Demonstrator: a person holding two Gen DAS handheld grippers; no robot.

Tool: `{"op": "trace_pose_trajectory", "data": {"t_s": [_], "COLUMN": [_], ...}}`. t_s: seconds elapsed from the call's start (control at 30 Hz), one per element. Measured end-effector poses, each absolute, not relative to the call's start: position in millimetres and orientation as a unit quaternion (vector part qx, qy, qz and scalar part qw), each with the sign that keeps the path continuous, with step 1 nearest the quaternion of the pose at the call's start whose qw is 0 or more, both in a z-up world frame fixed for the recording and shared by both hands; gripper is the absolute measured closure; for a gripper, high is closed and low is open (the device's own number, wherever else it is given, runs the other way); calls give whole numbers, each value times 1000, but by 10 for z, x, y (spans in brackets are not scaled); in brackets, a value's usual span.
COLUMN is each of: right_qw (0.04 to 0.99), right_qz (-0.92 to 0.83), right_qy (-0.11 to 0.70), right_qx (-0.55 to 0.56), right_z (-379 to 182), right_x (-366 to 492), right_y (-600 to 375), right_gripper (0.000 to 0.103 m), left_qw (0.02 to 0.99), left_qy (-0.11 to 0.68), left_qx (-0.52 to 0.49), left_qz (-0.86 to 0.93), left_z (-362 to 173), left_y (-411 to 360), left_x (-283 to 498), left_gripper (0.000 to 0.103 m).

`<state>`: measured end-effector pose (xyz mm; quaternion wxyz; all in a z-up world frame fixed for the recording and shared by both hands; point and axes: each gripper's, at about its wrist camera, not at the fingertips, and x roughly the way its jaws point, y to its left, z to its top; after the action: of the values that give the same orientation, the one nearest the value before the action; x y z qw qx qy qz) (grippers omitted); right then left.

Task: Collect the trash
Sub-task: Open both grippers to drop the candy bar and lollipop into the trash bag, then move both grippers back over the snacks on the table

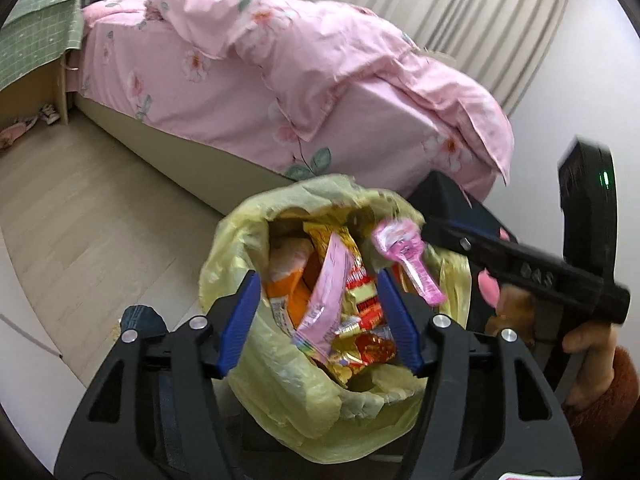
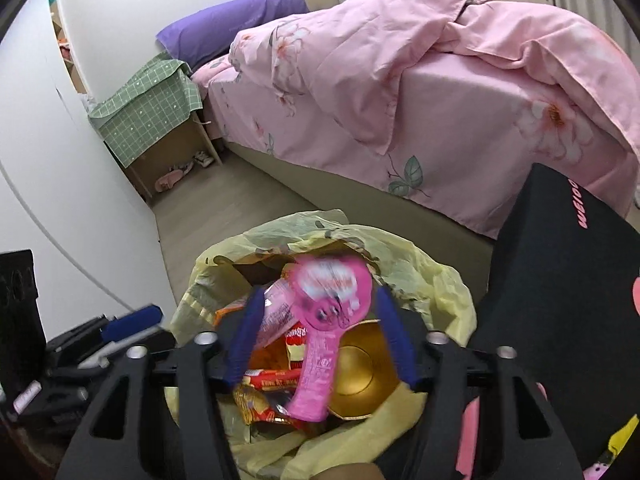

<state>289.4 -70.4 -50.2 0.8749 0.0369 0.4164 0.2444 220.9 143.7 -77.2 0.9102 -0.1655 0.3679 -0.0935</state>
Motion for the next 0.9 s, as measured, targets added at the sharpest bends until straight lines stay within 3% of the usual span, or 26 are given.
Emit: {"op": "trace_pose_trajectory", "data": {"t_s": [0.33,0.9], "right_qw": [906,936], "right_qz": [202,43], "right_qy": [370,348], "right_qx": [37,4], "right_z": [-163,-162], "right_x": [2196,431], "right_y": [-1524,-3285], "right_gripper": [46,45], "left_qw": [918,912], "left_qy": [333,314], "left_qx": [-198,-65], "left_qz": [-79,-257], "left_z": [-439,-90], "left_y": [1425,-365], "left_x": [1979,1650], "left_gripper": [44,44]}}
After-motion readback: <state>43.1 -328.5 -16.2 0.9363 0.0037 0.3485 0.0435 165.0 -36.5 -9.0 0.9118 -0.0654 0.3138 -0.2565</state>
